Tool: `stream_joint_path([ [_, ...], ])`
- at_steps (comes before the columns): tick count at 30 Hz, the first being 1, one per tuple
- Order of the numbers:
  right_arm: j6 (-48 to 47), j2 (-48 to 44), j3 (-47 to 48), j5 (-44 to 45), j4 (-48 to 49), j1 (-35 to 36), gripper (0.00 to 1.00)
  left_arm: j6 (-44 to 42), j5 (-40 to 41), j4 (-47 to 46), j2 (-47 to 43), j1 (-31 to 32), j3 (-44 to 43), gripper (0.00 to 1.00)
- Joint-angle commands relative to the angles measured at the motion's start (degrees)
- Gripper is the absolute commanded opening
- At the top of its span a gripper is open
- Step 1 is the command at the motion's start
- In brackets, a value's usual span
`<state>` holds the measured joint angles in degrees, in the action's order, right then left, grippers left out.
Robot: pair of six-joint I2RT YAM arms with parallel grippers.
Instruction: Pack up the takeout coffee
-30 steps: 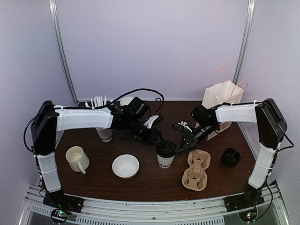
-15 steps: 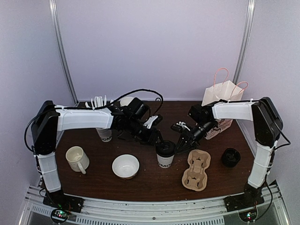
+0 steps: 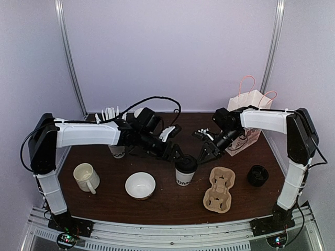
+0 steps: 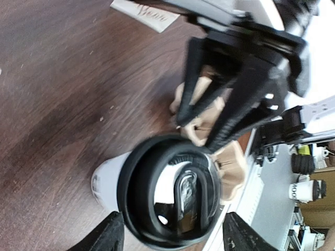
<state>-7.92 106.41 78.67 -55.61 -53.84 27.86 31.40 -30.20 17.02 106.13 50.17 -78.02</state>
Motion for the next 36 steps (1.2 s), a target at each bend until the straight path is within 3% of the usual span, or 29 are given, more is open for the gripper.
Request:
stream_joint_path([
  [1, -3.7, -1.2, 3.5, 1.6, -1.4, -0.3, 0.44, -0.9, -1.6, -3.4, -3.3, -0.4, -1.8, 0.67],
  [7, -4.6, -2.7, 2.8, 1.6, -2.2, -0.3, 0.55, -4.0, 8.2, 3.5, -4.6, -0.6, -2.7, 0.68],
  [12, -4.5, -3.0, 2.4, 4.2, -2.0, -0.3, 0.54, -6.8, 9.4, 8.4, -2.3, -0.8, -6.5, 0.68],
  [21, -4.3, -1.3, 3.8, 3.6, -1.4, -0.7, 0.48, -0.9, 7.8, 2.3, -4.8, -0.8, 0.8, 0.68],
  [36, -4.3, 1.7, 4.5, -1.0, -1.7, -0.6, 0.48, 1.8, 4.1, -3.3, -1.4, -0.8, 1.0, 0.57],
])
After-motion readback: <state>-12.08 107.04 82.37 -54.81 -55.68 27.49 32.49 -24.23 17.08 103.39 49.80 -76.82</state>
